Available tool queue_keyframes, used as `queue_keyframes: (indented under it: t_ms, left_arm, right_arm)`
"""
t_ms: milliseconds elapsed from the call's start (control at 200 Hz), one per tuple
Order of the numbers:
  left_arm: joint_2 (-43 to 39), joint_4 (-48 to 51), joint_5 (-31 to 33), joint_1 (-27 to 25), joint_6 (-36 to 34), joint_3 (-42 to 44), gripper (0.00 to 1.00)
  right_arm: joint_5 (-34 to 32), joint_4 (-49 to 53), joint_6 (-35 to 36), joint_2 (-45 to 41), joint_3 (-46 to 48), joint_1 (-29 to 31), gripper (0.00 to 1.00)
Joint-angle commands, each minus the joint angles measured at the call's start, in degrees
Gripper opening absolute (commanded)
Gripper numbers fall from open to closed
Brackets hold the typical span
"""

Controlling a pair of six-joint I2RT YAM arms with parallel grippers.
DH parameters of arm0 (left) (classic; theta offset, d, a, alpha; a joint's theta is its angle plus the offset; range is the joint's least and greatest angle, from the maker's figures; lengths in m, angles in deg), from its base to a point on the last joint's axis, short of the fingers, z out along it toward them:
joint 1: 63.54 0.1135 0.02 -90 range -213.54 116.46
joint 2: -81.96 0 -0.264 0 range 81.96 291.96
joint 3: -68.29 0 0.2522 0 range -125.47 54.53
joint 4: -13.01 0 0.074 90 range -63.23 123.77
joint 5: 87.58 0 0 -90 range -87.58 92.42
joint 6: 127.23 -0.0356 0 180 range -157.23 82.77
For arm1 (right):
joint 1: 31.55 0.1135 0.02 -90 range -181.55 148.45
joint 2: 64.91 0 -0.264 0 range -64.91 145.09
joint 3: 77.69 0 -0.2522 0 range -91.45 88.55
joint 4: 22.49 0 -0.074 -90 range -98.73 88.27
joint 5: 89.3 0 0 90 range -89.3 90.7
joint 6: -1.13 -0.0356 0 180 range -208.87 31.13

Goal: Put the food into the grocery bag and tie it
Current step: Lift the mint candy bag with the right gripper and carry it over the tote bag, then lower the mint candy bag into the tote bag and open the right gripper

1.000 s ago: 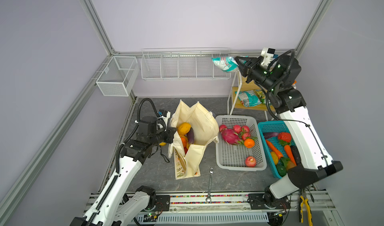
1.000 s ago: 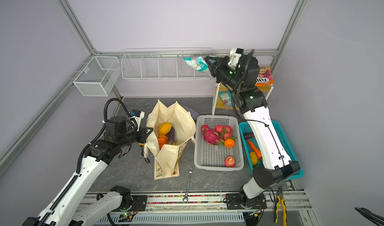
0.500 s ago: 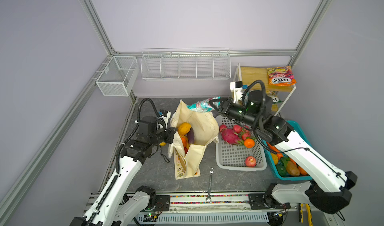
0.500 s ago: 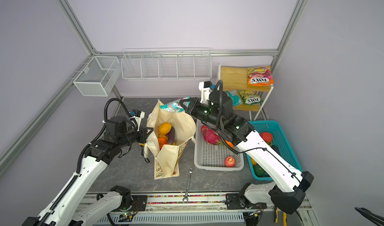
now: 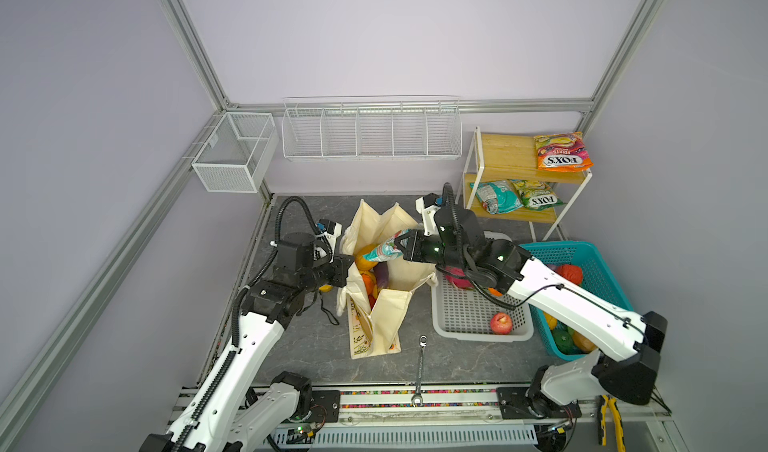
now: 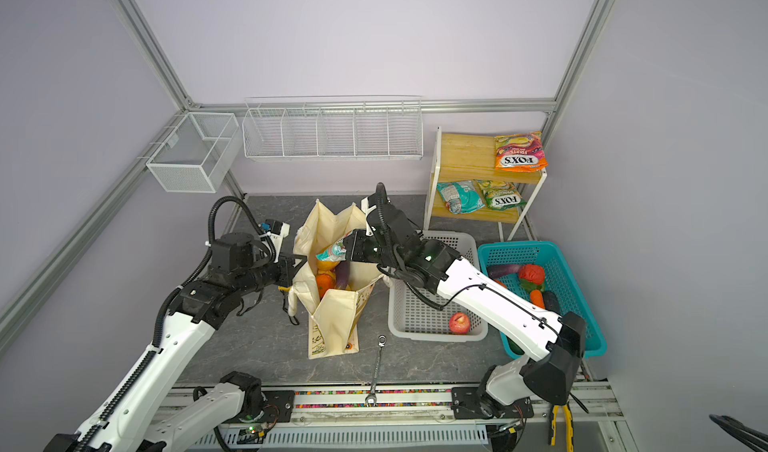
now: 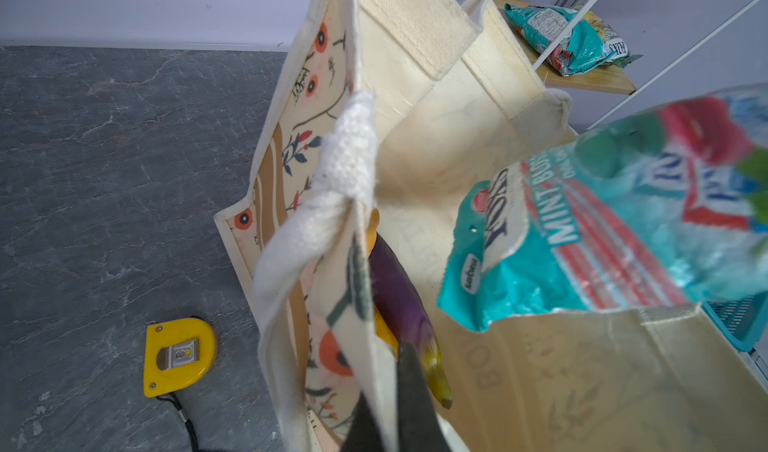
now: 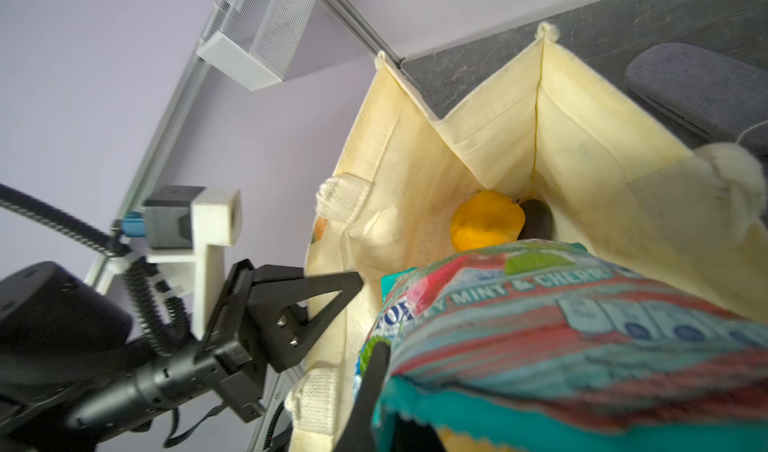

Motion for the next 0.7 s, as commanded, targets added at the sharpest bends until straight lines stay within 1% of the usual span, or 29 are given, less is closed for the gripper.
queue_keyframes:
  t_ms: [0,90,180,375,695]
  left_arm:
    - [-0.47,-1.60,-0.38,-0.22,-0.91,0.40,0.00]
    - [-0.33,-1.46,-0.23,-0.23,-0.94,0.31,0.00]
    - [-0.44,-1.39,-0.16,-0.21,-0.95,0.31,0.00]
    - [-0.71,-1.37,-0.39,-0.22,-0.93,0.22,0.00]
    - [-0.88,-1.37,-0.37,-0.22,-0.94,0.14,0.00]
  right_arm:
    - [-0.42,1.02,5.20,1.66,-3.82,0.69,0.07]
    - [0.30,3.32,8.44,4.05,-6.42,0.78,0.07]
    - [2.37,6.43,11.64,7.39,-10.53,0.80,0.07]
    - [10.34,9.14,16.90,14.18,-16.37,0.98,0.07]
    - [12.91,12.85,21.17,21.07,-18.37,1.27,0.07]
